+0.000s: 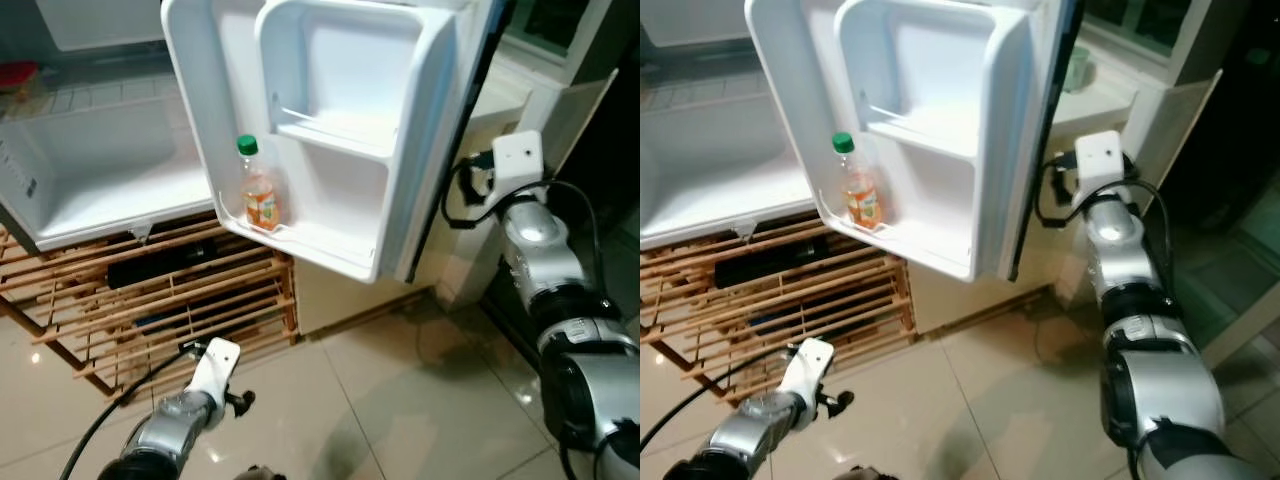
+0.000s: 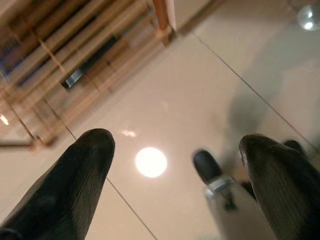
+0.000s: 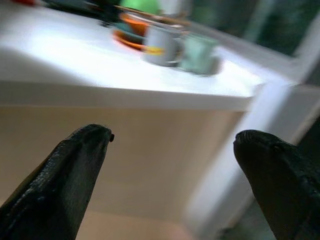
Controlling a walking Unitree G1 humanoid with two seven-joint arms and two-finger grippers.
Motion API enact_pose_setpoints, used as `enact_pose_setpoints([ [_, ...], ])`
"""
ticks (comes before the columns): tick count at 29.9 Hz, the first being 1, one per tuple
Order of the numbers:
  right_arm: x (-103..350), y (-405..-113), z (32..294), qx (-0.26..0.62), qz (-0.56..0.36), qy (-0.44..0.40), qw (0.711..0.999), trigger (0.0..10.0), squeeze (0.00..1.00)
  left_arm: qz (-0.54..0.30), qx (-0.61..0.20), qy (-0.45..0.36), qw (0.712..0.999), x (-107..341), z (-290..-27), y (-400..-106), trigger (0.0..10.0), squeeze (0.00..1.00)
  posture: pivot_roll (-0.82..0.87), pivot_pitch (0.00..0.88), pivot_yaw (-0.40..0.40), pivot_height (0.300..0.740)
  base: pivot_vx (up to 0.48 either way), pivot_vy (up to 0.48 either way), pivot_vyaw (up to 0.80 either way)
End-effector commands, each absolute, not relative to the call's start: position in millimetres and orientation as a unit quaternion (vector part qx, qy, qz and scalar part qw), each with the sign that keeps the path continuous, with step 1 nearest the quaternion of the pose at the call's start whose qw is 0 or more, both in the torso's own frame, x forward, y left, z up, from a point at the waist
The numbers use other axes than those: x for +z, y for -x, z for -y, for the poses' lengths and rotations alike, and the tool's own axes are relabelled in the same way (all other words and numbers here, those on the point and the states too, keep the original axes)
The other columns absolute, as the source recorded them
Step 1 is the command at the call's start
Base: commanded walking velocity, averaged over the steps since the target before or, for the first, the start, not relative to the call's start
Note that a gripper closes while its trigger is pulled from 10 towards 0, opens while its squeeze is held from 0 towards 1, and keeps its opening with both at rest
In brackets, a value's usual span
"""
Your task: Restocking fridge
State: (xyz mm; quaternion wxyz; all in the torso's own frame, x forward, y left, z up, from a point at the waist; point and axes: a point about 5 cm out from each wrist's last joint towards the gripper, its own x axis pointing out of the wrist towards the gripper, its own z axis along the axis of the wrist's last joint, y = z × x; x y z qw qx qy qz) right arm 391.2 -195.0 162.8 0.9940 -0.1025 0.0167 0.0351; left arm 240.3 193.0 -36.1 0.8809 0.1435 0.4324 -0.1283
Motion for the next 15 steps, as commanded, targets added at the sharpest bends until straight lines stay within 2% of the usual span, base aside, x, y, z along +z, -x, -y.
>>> enact_pose_setpoints([
  [1, 176, -396, 175, 0.094, 0.008, 0.066, 0.993, 10.0, 0.00, -0.439, -0.144, -0.158, 0.873, -41, -193, -237, 10.0, 0.00, -0.07, 0.000, 0.040, 0.740, 0.000, 0.000, 0.00],
  [6, 177, -390, 155, 0.171, 0.012, 0.015, 0.985, 10.0, 0.00, -0.481, -0.169, -0.152, 0.847, -60, -190, -212, 10.0, 0.00, -0.07, 0.000, 0.034, 0.740, 0.000, 0.000, 0.00],
  [7, 179, -386, 151, 0.199, 0.014, 0.024, 0.980, 10.0, 0.00, -0.503, -0.170, -0.135, 0.836, -69, -189, -197, 10.0, 0.00, -0.07, 0.000, 0.032, 0.740, 0.000, 0.000, 0.00],
  [8, 179, -386, 151, 0.199, 0.014, 0.024, 0.980, 10.0, 0.00, -0.503, -0.170, -0.135, 0.836, -69, -189, -197, 10.0, 0.00, -0.07, 0.000, 0.032, 0.740, 0.000, 0.000, 0.00],
  [9, 183, -378, 149, 0.231, 0.021, 0.025, 0.972, 10.0, 0.00, -0.532, -0.159, -0.117, 0.824, -81, -191, -176, 10.0, 0.00, -0.07, 0.000, 0.029, 0.740, 0.000, 0.000, 0.00],
  [11, 185, -375, 149, 0.239, 0.024, 0.016, 0.971, 10.0, 0.00, -0.540, -0.151, -0.114, 0.820, -84, -194, -170, 10.0, 0.00, -0.08, 0.000, 0.036, 0.740, 0.000, 0.000, 0.00],
  [12, 192, -362, 150, 0.262, 0.030, -0.008, 0.964, 10.0, 0.00, -0.559, -0.132, -0.112, 0.811, -89, -205, -158, 10.0, 0.00, -0.09, 0.000, 0.041, 0.740, 0.000, 0.000, 0.00],
  [13, 192, -362, 150, 0.262, 0.030, -0.008, 0.964, 10.0, 0.00, -0.559, -0.132, -0.112, 0.811, -89, -205, -158, 10.0, 0.00, -0.09, 0.000, 0.041, 0.740, 0.000, 0.000, 0.00],
  [15, 201, -341, 144, 0.312, 0.035, -0.031, 0.949, 10.0, 0.00, -0.584, -0.140, -0.130, 0.789, -96, -213, -138, 10.0, 0.00, -0.10, 0.000, 0.048, 0.740, 0.000, 0.000, 0.00],
])
